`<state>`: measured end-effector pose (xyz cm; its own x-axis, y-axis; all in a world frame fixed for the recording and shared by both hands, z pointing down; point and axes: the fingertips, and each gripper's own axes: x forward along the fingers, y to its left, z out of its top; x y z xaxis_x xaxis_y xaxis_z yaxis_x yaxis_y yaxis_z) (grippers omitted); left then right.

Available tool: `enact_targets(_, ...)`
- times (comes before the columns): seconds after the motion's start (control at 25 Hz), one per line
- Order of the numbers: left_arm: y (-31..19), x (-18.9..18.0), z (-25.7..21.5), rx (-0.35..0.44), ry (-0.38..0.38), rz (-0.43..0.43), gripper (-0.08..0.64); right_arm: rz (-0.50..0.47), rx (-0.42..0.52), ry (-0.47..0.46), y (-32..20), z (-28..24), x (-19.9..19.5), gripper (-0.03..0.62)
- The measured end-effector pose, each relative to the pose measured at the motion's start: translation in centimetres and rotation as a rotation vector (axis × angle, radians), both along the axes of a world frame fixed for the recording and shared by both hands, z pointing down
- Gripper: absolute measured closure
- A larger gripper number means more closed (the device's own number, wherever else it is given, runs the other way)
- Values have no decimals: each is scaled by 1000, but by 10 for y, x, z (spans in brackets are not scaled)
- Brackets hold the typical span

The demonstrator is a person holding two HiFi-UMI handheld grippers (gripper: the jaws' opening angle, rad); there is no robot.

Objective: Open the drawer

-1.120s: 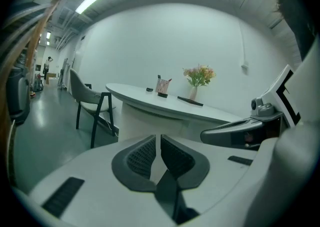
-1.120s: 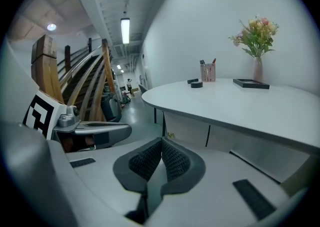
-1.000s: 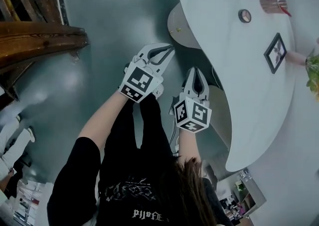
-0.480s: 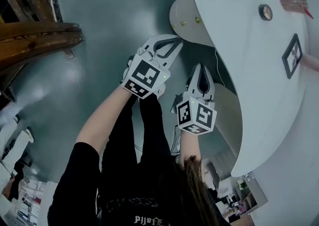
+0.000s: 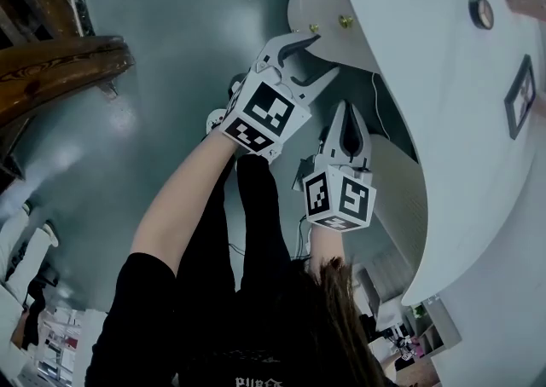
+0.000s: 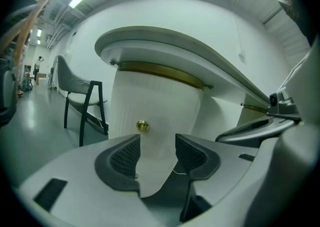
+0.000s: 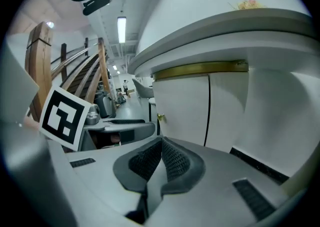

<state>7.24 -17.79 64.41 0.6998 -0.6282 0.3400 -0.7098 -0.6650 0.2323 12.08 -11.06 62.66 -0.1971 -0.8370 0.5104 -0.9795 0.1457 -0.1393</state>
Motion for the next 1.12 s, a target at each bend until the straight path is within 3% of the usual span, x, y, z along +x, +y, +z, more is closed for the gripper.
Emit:
enact_targets(0.48,-51,12,6,19,-11,-4,336,-26,-27,24,-1,9,7,568)
enact_targets(0.88,-72,20,12,43,-84,73,342,-86,-43,24,2,15,-4,568)
enact_targets(1.12,-73,26,16,79,-135,99,380,-94,-54,13,5,14,-3,568)
